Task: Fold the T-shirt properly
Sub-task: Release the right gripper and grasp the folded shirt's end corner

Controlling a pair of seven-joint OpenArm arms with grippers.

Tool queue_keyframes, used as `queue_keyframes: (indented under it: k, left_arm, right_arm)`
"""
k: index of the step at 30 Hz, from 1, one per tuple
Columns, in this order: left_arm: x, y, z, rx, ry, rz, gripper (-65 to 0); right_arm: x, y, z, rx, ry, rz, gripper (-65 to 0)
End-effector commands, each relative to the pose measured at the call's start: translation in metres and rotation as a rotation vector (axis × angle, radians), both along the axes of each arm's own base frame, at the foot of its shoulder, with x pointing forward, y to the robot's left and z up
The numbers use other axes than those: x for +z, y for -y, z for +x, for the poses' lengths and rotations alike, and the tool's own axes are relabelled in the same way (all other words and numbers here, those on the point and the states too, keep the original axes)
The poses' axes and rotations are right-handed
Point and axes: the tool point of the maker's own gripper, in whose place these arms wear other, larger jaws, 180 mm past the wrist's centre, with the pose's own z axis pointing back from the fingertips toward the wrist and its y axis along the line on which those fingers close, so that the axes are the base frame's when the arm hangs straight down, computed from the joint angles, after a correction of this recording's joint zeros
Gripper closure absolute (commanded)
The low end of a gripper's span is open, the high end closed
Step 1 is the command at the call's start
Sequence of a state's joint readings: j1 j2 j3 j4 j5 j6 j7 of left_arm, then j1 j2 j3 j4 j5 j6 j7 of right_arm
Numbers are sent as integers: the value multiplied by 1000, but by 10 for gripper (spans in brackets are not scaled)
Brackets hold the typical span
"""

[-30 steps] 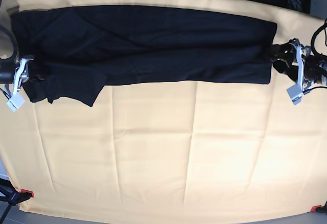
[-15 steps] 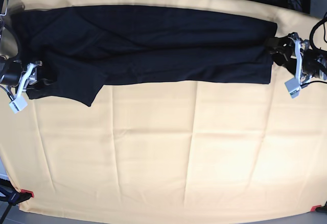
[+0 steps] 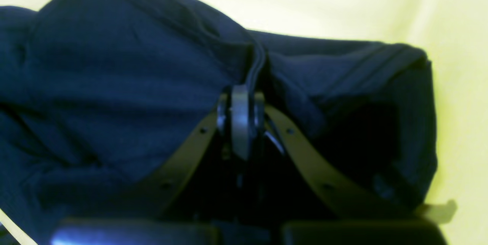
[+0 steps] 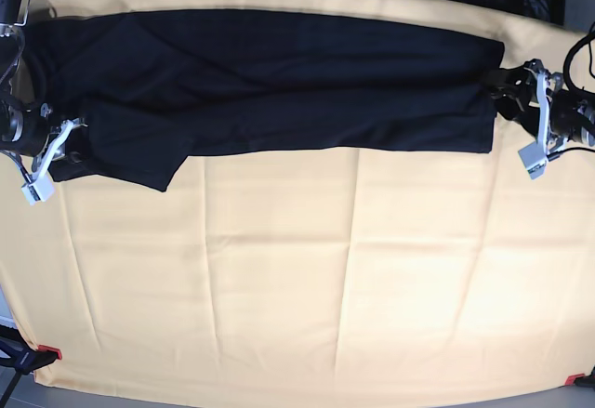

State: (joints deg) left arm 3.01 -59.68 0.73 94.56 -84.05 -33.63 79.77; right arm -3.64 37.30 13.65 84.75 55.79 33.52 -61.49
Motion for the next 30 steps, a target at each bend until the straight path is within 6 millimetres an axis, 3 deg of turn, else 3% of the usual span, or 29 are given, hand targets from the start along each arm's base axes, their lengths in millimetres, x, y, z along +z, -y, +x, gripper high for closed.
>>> queue_keyframes:
  k: [1,10,19,30]
  left_arm:
    - [11,-4,6,-8,28,10,-377]
    - [11,-4,6,-8,28,10,-377]
    - [11,-4,6,-8,28,10,-377]
    - [12,-4,8,-8,34,10,-377]
  right_arm:
    - [23,0,12,33,70,7,0]
    - [67,-58,0,284,162,82,0]
    - [69,-95,-51,446,53,188,0]
    - [61,-112,-100,540,-20,155,0]
